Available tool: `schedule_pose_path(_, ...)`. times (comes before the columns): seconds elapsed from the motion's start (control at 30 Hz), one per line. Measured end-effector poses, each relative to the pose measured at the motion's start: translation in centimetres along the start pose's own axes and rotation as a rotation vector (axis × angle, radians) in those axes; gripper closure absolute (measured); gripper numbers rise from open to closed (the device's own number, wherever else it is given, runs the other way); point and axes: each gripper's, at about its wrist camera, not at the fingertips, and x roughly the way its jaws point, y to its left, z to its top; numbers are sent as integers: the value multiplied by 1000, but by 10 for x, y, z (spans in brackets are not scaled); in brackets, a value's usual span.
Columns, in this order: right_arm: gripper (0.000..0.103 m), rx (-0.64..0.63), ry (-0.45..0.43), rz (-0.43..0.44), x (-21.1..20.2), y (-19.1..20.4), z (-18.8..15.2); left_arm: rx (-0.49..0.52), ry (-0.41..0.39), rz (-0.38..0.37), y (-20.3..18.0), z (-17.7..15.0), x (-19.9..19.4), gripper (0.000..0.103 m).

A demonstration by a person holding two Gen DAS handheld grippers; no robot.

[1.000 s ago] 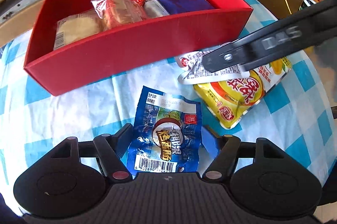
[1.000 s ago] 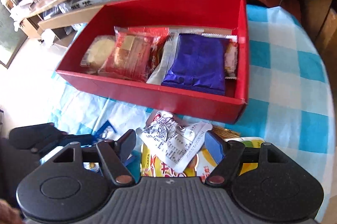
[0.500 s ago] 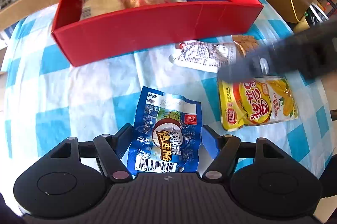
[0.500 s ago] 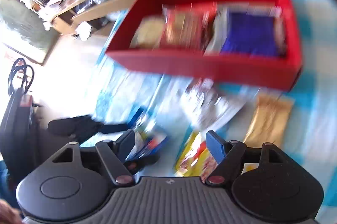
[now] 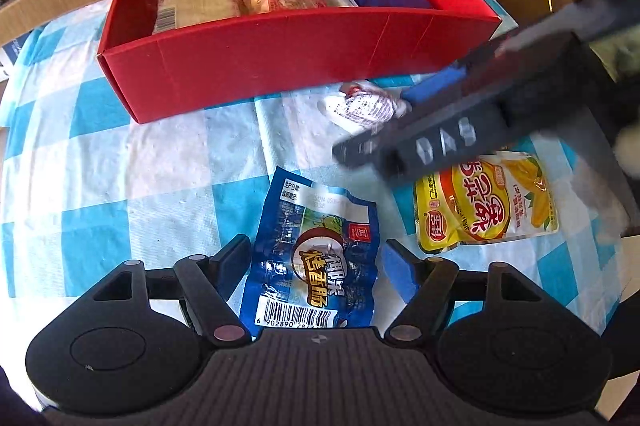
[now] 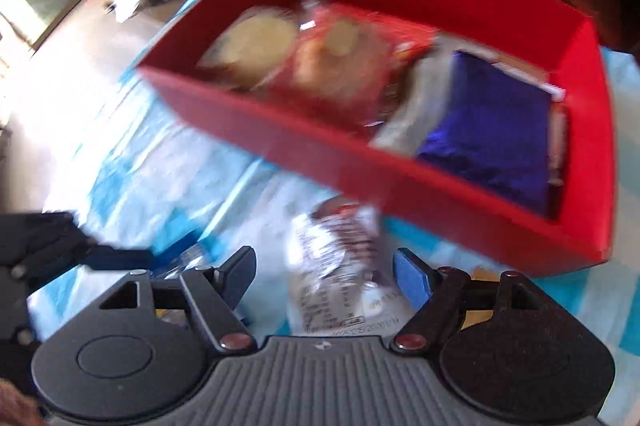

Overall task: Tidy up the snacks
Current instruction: 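Grasp the blue sausage pack with the left gripper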

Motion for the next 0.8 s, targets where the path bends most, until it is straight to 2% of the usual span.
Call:
schedule_pose_path(0.07, 37, -42, 3, -27, -1, 10, -5, 6, 2, 3, 0, -2, 0, 24)
schedule_pose_path(0.17, 38, -42, 5, -45, -2, 12, -9, 26, 3, 19, -4, -5, -1, 16)
schedule_pose_path(0.23, 37, -35, 4, -53, -1, 12, -10, 54, 8, 61, -8, -7, 2, 12)
schedule_pose_path(0.27, 34, -28, 0, -54, -1, 13, -10, 72, 16, 96, -11, -8, 5, 10)
schedule_pose_path(0.33, 26, -15, -14, -54, 2, 15, -9, 100, 19, 116, -15, -10, 9, 7)
schedule_pose_path(0.37, 12, -10, -13, -66, 5, 15, -9, 106, 17, 123, -17, -11, 10, 5)
schedule_pose_path(0.4, 2, -14, -7, -69, 10, 15, -9, 112, 17, 125, -19, -11, 11, 4)
schedule_pose_path(0.47, 0, -15, -10, -57, 12, 15, -11, 120, 21, 123, -21, -11, 14, 0)
schedule_pose_path(0.6, 0, 45, -14, -35, 9, 7, -10, 115, 18, 118, -22, -9, 18, 1)
schedule_pose_path(0.63, 2, 46, -16, -46, 7, 6, -10, 107, 14, 116, -21, -8, 18, 2)
schedule_pose_path(0.67, 13, 39, -20, -72, 4, 7, -10, 106, 10, 118, -18, -8, 19, 5)
schedule_pose_path(0.7, 31, 24, -28, -99, 0, 9, -12, 107, 2, 123, -17, -8, 17, 8)
schedule_pose_path(0.73, 38, 8, -33, -110, -2, 11, -15, 103, -7, 122, -15, -8, 15, 15)
schedule_pose_path(0.77, 39, 1, -32, -105, -4, 13, -17, 94, -15, 122, -12, -8, 12, 23)
schedule_pose_path(0.8, 43, -7, -34, -108, -6, 15, -21, 86, -20, 121, -9, -7, 9, 27)
